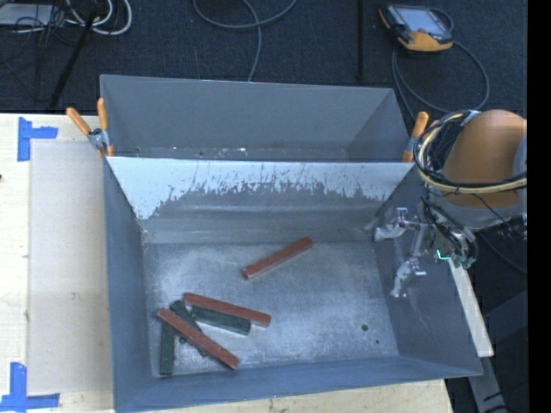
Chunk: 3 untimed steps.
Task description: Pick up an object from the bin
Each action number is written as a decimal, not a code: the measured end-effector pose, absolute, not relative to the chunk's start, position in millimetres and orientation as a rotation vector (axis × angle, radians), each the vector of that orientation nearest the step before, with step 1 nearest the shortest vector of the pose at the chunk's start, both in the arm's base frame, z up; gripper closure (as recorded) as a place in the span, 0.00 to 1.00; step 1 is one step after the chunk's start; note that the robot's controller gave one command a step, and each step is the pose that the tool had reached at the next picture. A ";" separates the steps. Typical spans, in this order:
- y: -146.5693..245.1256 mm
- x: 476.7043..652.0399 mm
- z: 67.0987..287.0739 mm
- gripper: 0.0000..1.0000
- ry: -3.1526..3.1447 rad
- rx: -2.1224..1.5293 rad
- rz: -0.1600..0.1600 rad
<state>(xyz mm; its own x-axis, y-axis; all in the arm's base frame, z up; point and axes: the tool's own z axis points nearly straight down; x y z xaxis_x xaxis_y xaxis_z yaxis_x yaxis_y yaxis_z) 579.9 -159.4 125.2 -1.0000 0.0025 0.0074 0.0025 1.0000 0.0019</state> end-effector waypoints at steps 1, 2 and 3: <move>-159.0 581.9 129.7 0.00 -3.141 0.002 -0.001; -119.9 607.1 103.3 0.00 -3.144 0.087 0.003; -106.1 618.3 79.8 0.00 -3.144 -0.006 -0.005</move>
Offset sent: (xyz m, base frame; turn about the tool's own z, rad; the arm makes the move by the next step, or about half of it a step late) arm 0.0378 0.0608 -0.0358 -0.0886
